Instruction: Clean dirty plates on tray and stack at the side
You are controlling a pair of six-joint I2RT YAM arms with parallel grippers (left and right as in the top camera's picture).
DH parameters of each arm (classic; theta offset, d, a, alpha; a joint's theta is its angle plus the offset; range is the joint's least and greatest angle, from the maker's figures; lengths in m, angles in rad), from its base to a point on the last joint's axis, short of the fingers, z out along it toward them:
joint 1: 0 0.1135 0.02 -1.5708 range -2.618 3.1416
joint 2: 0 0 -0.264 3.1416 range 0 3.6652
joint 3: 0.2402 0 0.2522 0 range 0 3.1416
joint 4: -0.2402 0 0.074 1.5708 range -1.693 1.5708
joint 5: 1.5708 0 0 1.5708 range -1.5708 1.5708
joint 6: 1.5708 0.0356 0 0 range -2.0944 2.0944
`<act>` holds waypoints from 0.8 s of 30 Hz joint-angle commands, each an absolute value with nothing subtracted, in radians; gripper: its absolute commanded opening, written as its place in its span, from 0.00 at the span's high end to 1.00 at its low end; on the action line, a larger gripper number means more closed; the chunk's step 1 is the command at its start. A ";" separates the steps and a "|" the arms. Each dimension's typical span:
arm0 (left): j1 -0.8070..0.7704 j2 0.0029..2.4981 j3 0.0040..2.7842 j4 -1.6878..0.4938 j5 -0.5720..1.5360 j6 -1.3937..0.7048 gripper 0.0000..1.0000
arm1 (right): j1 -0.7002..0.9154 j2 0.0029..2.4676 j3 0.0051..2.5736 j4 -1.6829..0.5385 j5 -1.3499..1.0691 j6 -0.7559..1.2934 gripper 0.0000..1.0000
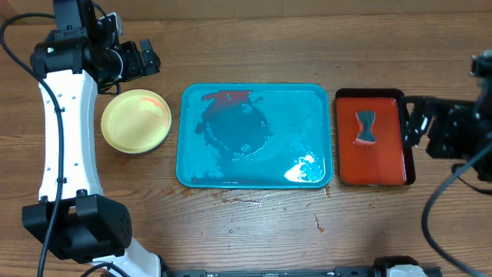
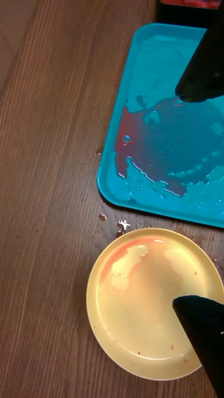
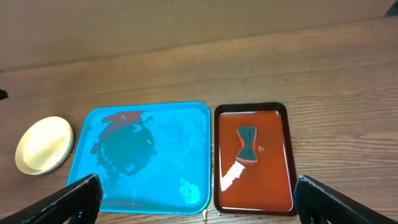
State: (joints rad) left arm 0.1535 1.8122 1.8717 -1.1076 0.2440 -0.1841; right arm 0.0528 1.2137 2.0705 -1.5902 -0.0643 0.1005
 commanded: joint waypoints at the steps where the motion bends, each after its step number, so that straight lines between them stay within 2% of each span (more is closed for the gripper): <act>1: 0.152 1.805 1.886 -1.107 0.252 -0.195 0.00 | 0.051 1.190 2.083 -1.586 -0.070 0.100 0.00; 12: 0.152 1.805 1.886 -1.107 0.252 -0.195 0.00 | 0.049 1.185 2.083 -1.664 -0.072 0.099 0.00; 16: 0.152 1.805 1.886 -1.107 0.252 -0.195 0.00 | 0.049 1.164 2.063 -1.635 0.015 0.096 0.00; 20: 0.153 1.805 1.886 -1.107 0.252 -0.195 0.00 | 0.049 1.096 1.946 -1.475 0.090 0.096 0.00; 24: 0.152 1.805 1.886 -1.107 0.253 -0.195 0.00 | 0.048 0.982 1.722 -1.250 0.088 0.096 0.00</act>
